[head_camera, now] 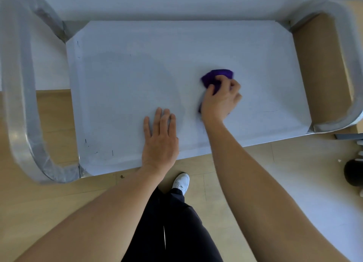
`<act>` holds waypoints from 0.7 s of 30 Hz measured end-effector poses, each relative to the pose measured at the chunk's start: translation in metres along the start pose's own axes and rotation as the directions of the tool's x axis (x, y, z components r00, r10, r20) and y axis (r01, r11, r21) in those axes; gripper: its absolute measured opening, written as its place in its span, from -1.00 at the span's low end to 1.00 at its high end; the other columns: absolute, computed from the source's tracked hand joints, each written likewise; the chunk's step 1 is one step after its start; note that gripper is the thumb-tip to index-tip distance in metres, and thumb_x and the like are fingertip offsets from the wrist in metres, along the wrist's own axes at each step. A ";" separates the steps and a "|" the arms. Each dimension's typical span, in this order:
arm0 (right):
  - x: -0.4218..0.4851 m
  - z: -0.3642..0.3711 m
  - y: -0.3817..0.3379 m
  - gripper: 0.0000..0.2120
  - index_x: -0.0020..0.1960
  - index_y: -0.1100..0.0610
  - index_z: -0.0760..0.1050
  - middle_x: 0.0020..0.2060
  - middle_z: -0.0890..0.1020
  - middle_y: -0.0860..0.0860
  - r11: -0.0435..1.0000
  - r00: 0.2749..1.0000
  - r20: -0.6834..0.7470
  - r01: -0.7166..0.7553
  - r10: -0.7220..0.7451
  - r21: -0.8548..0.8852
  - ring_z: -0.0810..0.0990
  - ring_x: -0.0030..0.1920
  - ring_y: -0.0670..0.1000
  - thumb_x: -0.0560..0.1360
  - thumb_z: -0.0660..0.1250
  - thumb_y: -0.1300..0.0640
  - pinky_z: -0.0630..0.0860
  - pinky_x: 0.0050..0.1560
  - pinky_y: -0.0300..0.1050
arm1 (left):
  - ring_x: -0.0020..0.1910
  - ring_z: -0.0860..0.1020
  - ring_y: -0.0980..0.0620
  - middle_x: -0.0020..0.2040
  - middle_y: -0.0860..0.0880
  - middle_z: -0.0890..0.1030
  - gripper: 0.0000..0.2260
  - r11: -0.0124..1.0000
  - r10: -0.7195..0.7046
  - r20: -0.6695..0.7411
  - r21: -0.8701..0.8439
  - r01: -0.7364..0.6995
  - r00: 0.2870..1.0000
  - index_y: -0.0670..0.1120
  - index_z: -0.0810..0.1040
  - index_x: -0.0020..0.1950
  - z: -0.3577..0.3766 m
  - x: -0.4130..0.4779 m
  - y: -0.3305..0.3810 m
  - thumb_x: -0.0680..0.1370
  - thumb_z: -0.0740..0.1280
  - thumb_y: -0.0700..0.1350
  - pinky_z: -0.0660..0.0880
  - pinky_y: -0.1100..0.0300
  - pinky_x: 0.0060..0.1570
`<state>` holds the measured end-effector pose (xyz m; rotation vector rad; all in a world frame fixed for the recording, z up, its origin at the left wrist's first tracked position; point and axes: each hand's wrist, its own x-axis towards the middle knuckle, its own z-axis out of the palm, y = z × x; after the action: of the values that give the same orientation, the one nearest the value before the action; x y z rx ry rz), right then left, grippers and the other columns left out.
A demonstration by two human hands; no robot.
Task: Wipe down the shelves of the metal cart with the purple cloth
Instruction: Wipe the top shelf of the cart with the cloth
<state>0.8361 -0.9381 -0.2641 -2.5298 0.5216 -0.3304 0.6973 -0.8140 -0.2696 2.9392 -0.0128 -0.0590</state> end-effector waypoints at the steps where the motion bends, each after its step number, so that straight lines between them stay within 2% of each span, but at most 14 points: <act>1: -0.015 0.005 -0.012 -0.74 0.12 0.01 0.57 0.18 0.50 0.08 0.994 0.994 0.035 0.108 -0.108 0.010 0.45 0.07 0.19 0.44 0.32 0.15 0.31 0.13 -0.06 | 0.50 0.23 -0.24 0.47 -0.22 0.33 -0.50 1.000 0.004 -0.007 0.009 -0.004 1.000 -0.25 0.31 0.44 0.001 0.000 0.000 0.51 0.17 -0.16 0.18 -0.32 0.41; 3: -0.046 0.013 -0.027 -0.76 0.11 0.02 0.58 0.15 0.51 0.05 0.941 0.931 0.139 0.334 -0.337 0.050 0.44 0.06 0.15 0.46 0.32 0.16 0.36 0.13 -0.08 | 0.50 0.24 -0.24 0.47 -0.24 0.33 -0.51 1.000 0.010 -0.018 0.021 -0.010 1.000 -0.26 0.28 0.46 0.002 0.000 -0.001 0.53 0.13 -0.15 0.19 -0.32 0.40; 4: -0.055 0.012 -0.030 -0.77 0.12 0.02 0.58 0.15 0.51 0.03 0.913 0.897 0.167 0.401 -0.409 0.078 0.43 0.07 0.13 0.48 0.32 0.15 0.39 0.12 -0.08 | 0.50 0.24 -0.24 0.47 -0.24 0.33 -0.51 1.000 0.011 -0.018 0.023 -0.010 1.000 -0.26 0.26 0.46 0.002 0.000 -0.002 0.54 0.10 -0.14 0.19 -0.32 0.41; 7: -0.040 0.007 -0.020 -0.77 0.14 0.03 0.58 0.13 0.51 0.05 0.857 0.838 0.179 0.506 -0.516 0.097 0.44 0.07 0.13 0.50 0.32 0.13 0.43 0.11 -0.05 | 0.51 0.22 -0.23 0.48 -0.24 0.31 -0.51 1.000 0.007 -0.005 0.015 -0.007 1.000 -0.25 0.27 0.46 0.000 0.000 -0.001 0.54 0.05 -0.13 0.17 -0.31 0.42; 8: -0.029 0.004 -0.012 -0.77 0.13 0.02 0.58 0.12 0.51 0.06 0.865 0.849 0.165 0.497 -0.501 0.069 0.44 0.06 0.14 0.49 0.31 0.12 0.43 0.12 -0.03 | 0.51 0.21 -0.23 0.48 -0.23 0.30 -0.51 1.000 0.005 0.000 0.012 -0.005 1.000 -0.24 0.27 0.45 0.000 0.000 -0.001 0.53 0.05 -0.13 0.16 -0.30 0.42; 10: 0.000 -0.002 0.007 -0.76 0.13 0.01 0.58 0.14 0.50 0.08 0.928 0.923 0.094 0.371 -0.372 0.031 0.44 0.06 0.16 0.48 0.30 0.12 0.42 0.14 0.00 | 0.51 0.20 -0.23 0.48 -0.22 0.30 -0.51 1.000 0.003 -0.005 0.007 -0.003 1.000 -0.24 0.28 0.45 0.000 0.000 -0.001 0.52 0.11 -0.15 0.16 -0.30 0.42; 13: 0.025 -0.009 0.025 -0.76 0.15 -0.02 0.56 0.17 0.48 0.04 0.986 0.986 0.023 0.165 -0.165 0.008 0.43 0.07 0.14 0.50 0.29 0.10 0.36 0.11 -0.16 | 0.51 0.21 -0.23 0.47 -0.22 0.32 -0.49 1.000 0.007 -0.017 0.011 -0.007 1.000 -0.25 0.30 0.44 0.001 0.000 -0.001 0.49 0.26 -0.20 0.15 -0.30 0.43; 16: 0.025 -0.009 0.024 -0.75 0.19 -0.04 0.54 0.20 0.46 -0.01 0.991 0.990 0.052 0.135 -0.134 -0.008 0.40 0.10 0.10 0.52 0.28 0.09 0.29 0.08 -0.24 | 0.50 0.24 -0.22 0.46 -0.21 0.35 -0.48 1.000 -0.003 -0.032 0.001 0.003 0.999 -0.25 0.34 0.43 -0.001 0.000 -0.001 0.47 0.30 -0.25 0.18 -0.30 0.41; 21: 0.027 -0.014 0.023 -0.74 0.21 -0.03 0.53 0.22 0.43 0.00 0.989 0.985 0.085 0.151 -0.150 -0.004 0.38 0.13 0.12 0.53 0.28 0.08 0.37 0.12 -0.15 | 0.44 0.34 -0.21 0.40 -0.21 0.41 -0.57 0.999 -0.022 -0.091 -0.040 0.018 0.996 -0.19 0.43 0.34 -0.012 0.012 0.005 0.46 0.23 -0.25 0.24 -0.22 0.41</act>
<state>0.8491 -0.9739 -0.2620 -2.5862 0.3008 -0.2746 0.7098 -0.8163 -0.2576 2.9002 0.0310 0.0713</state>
